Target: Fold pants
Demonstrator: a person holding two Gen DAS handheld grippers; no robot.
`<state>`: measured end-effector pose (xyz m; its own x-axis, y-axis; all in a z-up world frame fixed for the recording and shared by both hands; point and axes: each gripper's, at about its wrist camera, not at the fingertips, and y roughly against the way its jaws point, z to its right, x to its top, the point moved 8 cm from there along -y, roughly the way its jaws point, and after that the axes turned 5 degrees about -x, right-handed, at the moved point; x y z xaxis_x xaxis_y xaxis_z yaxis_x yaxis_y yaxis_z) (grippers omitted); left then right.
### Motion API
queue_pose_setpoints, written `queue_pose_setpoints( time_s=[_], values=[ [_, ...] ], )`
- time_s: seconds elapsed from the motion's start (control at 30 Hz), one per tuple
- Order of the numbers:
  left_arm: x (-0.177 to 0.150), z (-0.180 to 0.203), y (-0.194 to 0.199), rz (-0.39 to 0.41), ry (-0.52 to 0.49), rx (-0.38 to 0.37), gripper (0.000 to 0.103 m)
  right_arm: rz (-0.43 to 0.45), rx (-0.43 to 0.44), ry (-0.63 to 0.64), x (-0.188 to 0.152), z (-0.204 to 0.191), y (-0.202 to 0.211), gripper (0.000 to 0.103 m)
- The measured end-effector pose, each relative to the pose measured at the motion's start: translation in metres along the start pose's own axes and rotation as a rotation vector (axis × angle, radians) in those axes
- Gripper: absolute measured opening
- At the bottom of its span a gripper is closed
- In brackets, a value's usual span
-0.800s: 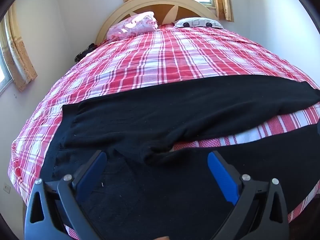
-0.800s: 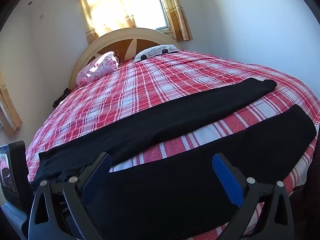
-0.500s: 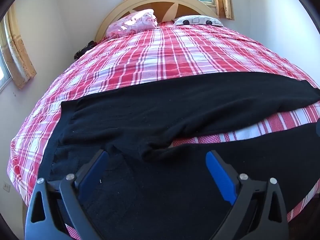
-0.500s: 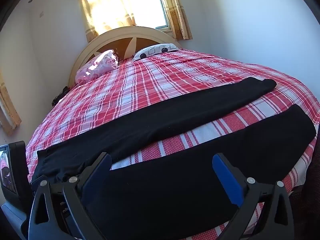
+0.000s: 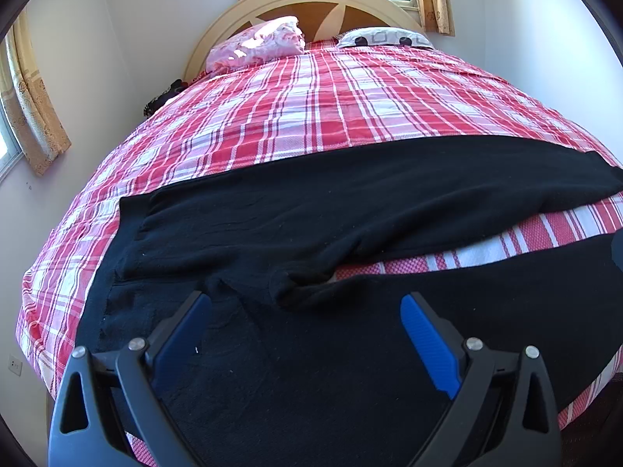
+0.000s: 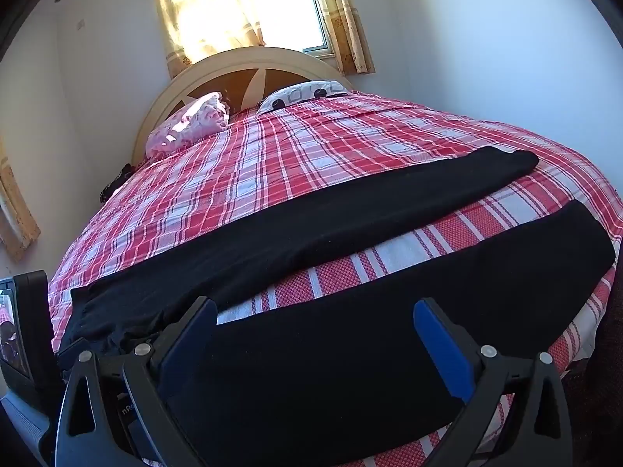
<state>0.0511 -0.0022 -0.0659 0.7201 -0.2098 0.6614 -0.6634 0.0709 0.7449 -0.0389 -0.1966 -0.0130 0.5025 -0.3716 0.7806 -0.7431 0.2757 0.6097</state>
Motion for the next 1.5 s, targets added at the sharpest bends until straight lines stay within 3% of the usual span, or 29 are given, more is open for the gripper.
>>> queue_pose_setpoints(
  time_s=[1.5],
  values=[
    [0.0007,0.0017,0.002,-0.012,0.012,-0.016,0.1,-0.001,0.003,0.009,0.0008,-0.0055,0.0016,0.102]
  ],
)
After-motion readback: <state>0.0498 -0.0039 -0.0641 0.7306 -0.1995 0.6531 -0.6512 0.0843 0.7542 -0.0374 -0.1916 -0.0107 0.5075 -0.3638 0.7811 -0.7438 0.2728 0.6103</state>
